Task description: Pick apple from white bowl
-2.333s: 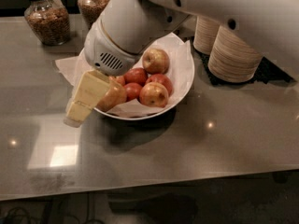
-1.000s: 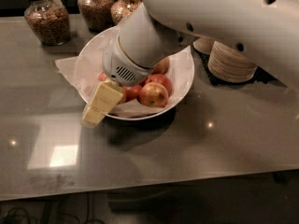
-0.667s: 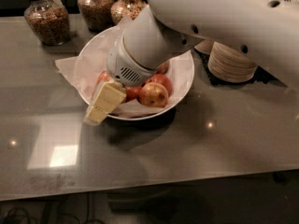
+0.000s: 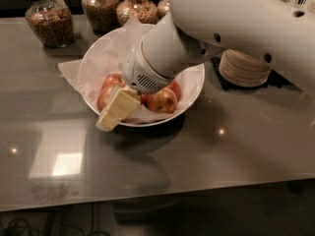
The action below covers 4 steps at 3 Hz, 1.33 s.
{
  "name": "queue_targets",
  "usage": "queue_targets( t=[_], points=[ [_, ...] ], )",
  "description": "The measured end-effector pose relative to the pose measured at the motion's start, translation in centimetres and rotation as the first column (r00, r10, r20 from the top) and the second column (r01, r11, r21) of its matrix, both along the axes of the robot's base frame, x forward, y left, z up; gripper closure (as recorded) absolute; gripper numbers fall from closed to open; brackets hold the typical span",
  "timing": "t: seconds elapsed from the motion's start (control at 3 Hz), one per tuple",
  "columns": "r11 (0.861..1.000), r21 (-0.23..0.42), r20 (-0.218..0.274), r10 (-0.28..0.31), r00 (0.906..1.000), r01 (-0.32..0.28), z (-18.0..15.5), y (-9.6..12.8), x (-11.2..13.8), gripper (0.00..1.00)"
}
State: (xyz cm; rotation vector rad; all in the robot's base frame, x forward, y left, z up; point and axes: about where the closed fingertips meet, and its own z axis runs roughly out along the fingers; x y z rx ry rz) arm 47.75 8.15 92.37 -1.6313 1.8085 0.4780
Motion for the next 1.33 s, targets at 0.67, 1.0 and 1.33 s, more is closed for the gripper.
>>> queue_targets(
  t=[0.67,1.0,1.33],
  points=[
    [0.999,0.031,-0.007,-0.021,0.9998,0.021,-0.4,-0.4,0.6,0.22],
    [0.998,0.052,-0.024,-0.029,0.9993,0.03,-1.0,-0.5,0.6,0.22],
    [0.997,0.069,-0.043,-0.024,0.9988,0.027,-1.5,-0.1,0.5,0.25]
  ],
)
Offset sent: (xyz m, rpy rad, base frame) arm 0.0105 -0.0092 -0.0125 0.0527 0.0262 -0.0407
